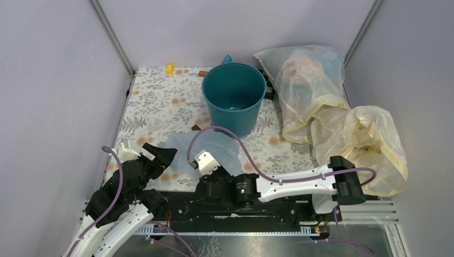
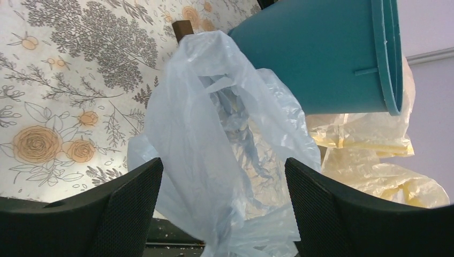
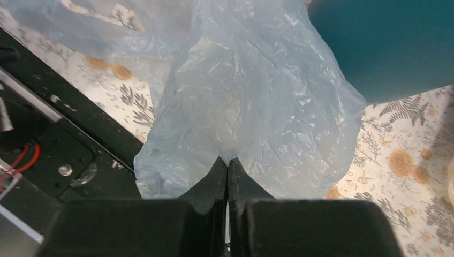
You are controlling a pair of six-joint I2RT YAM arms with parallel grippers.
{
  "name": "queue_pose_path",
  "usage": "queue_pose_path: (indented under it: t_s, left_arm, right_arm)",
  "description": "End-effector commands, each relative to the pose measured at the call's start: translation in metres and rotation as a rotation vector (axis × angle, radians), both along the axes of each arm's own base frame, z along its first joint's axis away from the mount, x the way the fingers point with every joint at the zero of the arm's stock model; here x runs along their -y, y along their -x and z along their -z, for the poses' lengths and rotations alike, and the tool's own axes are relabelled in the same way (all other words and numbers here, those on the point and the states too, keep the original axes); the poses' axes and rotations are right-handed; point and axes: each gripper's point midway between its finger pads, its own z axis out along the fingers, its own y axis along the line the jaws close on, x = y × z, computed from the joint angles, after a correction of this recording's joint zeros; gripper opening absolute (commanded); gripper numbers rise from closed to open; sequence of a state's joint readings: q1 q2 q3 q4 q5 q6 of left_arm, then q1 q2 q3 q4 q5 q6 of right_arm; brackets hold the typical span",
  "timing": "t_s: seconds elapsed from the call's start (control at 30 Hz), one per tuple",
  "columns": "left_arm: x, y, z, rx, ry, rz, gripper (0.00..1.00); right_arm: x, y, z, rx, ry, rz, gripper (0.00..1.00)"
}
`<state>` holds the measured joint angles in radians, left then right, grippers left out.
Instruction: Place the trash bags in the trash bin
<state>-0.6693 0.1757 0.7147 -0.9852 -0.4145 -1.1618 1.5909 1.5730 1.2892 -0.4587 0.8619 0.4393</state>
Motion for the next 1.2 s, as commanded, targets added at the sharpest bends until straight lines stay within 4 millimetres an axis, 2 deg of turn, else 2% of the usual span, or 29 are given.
queue_pose_path:
  t_s: [0.0, 0.33, 0.67, 0.97, 1.17]
  left_arm:
    - [-0.016, 0.005, -0.013, 0.031, 0.011, -0.057, 0.87]
    - [-0.015, 0.008, -0.006, 0.012, 0.007, -0.045, 0.84]
    - [0.011, -0.002, 0.007, -0.064, -0.115, 0.087, 0.81]
    - [0.023, -0.007, 0.02, -0.155, -0.244, 0.173, 0.77]
    - [0.027, -0.013, 0.014, -0.135, -0.268, 0.195, 0.76]
  right_arm:
    - [-0.003, -0.004, -0.024, -0.026, -0.129, -0.01, 0.0]
    - [0.002, -0.015, -0.033, -0.083, -0.218, 0.002, 0.0]
    - [0.007, -0.03, -0.058, -0.124, -0.324, 0.012, 0.0]
    - [0.028, -0.045, -0.086, -0.12, -0.409, 0.037, 0.0]
    - [0.059, -0.052, -0.091, -0.115, -0.442, 0.089, 0.0]
